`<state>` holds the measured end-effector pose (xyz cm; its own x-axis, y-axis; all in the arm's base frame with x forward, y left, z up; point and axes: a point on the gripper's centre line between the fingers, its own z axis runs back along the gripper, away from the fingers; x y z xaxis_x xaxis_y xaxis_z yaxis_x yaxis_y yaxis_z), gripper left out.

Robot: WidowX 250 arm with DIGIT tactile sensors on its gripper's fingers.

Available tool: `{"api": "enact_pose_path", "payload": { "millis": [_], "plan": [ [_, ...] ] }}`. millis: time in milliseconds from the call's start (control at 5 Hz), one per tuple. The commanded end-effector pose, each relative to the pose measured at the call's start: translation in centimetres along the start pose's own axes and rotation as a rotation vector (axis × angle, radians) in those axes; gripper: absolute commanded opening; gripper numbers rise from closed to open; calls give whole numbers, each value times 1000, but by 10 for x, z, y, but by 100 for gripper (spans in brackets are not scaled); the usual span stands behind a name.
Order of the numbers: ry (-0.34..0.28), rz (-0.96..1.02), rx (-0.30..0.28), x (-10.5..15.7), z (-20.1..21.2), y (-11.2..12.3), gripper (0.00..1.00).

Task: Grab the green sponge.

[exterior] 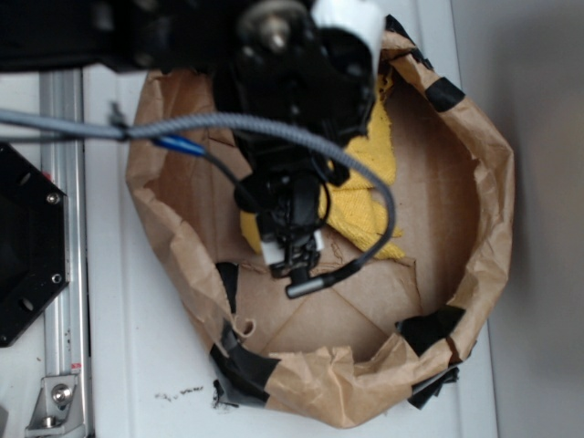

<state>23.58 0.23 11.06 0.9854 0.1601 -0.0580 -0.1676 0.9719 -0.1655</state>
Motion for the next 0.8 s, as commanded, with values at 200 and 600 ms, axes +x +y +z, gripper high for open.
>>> {"api": "enact_pose_path", "payload": {
  "millis": [200, 600],
  "plan": [
    [0, -155, 84, 42, -93, -10, 65],
    [-28, -200, 26, 33, -42, -25, 0]
  ]
}}
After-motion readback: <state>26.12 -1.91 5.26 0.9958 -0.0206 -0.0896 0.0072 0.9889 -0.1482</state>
